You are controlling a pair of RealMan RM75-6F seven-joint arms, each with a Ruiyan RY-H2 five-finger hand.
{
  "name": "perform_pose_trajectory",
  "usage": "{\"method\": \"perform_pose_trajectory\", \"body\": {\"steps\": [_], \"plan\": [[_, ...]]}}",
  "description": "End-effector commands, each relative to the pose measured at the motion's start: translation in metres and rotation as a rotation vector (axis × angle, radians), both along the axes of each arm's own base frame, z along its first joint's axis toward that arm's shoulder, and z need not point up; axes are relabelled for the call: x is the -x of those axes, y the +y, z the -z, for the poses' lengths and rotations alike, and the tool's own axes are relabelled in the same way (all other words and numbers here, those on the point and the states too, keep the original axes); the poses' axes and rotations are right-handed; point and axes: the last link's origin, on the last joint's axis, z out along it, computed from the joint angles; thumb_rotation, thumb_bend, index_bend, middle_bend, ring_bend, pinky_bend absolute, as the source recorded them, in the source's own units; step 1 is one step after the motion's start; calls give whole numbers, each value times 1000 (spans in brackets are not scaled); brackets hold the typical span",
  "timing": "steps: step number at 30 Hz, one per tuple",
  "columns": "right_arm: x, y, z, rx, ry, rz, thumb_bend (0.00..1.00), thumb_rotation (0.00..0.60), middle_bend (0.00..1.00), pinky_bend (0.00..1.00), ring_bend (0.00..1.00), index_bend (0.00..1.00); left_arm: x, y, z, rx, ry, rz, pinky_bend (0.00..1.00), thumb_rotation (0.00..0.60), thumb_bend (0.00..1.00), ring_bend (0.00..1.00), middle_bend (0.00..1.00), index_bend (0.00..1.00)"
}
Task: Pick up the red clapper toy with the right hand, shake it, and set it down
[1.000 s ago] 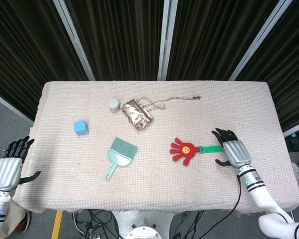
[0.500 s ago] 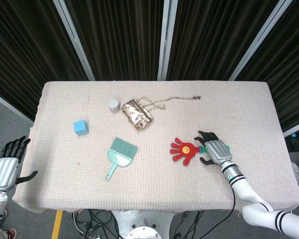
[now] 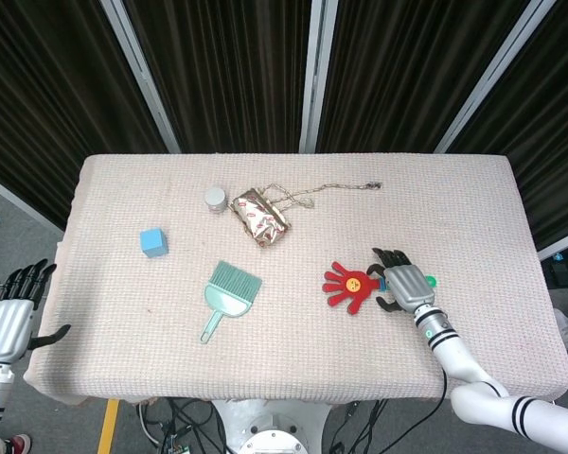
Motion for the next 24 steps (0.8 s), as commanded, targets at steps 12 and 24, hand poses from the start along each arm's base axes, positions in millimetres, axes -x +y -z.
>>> {"method": "perform_pose_trajectory", "body": {"steps": [12, 24], "plan": [[-4, -4, 5, 18, -16, -11, 257, 600, 1, 0, 0, 484, 1, 0, -1, -1, -1, -3, 60, 600, 163, 0, 17, 42], [-3, -4, 3, 99, -100, -13, 323, 600, 211, 0, 0, 833, 2, -1, 0, 4, -2, -7, 60, 600, 162, 0, 17, 42]]}}
